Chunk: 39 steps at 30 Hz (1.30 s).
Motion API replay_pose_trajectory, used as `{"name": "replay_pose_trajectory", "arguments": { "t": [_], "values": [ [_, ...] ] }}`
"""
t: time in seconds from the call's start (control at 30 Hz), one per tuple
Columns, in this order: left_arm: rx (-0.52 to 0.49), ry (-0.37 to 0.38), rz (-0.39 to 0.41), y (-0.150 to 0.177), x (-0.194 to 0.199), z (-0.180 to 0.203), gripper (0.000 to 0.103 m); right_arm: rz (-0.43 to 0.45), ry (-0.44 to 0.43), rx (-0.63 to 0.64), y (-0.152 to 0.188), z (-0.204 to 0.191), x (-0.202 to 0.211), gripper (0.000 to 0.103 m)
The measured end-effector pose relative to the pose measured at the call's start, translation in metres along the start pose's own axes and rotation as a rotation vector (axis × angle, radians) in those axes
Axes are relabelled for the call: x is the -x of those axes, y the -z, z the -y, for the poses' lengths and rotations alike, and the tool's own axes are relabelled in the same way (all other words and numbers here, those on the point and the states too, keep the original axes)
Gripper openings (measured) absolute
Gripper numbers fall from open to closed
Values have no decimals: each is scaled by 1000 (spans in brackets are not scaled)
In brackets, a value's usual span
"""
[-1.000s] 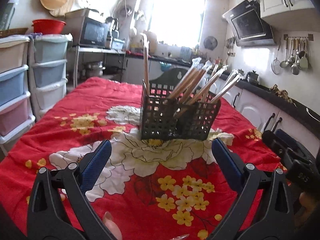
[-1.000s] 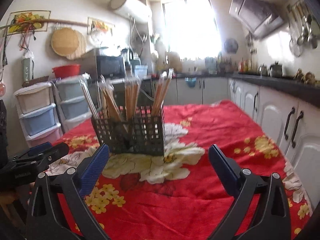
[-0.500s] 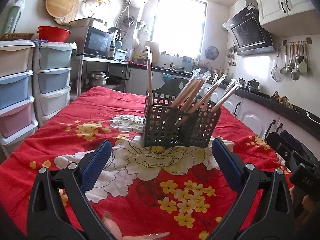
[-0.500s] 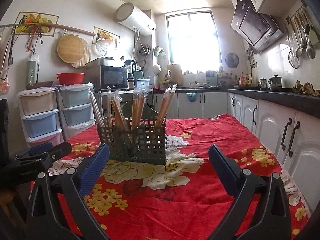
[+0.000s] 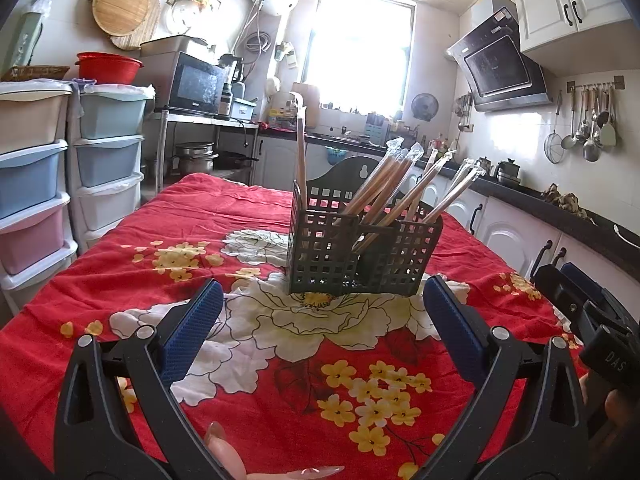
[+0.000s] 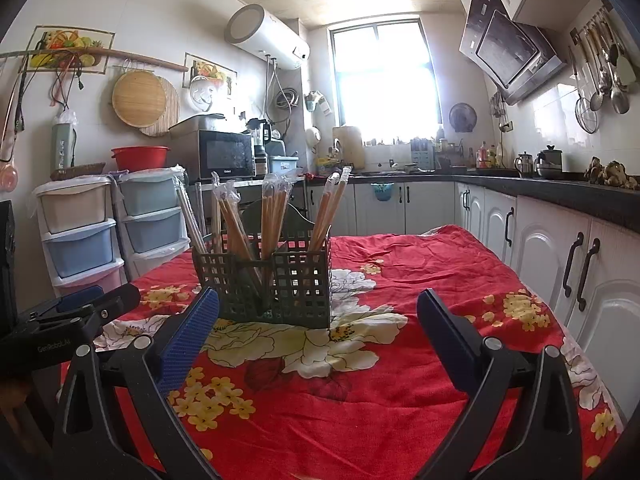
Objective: Organize utensils
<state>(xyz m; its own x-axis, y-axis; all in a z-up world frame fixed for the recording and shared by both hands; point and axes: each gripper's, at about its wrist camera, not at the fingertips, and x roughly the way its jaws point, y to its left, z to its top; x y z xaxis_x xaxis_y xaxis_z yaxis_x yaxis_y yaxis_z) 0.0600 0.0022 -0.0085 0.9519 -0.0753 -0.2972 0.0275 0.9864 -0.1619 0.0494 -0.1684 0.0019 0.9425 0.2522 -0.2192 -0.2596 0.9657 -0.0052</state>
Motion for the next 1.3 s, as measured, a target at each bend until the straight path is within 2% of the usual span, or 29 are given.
{"name": "replay_pose_trajectory", "arguments": {
  "t": [0.97,1.3],
  "values": [
    [-3,-7,-1,-1,1,-1,92,-1,5,-6,1,2,1,97],
    [3,-8,-27,1,-3,-4,92,1,6,-8,1,2,1,97]
  ]
}}
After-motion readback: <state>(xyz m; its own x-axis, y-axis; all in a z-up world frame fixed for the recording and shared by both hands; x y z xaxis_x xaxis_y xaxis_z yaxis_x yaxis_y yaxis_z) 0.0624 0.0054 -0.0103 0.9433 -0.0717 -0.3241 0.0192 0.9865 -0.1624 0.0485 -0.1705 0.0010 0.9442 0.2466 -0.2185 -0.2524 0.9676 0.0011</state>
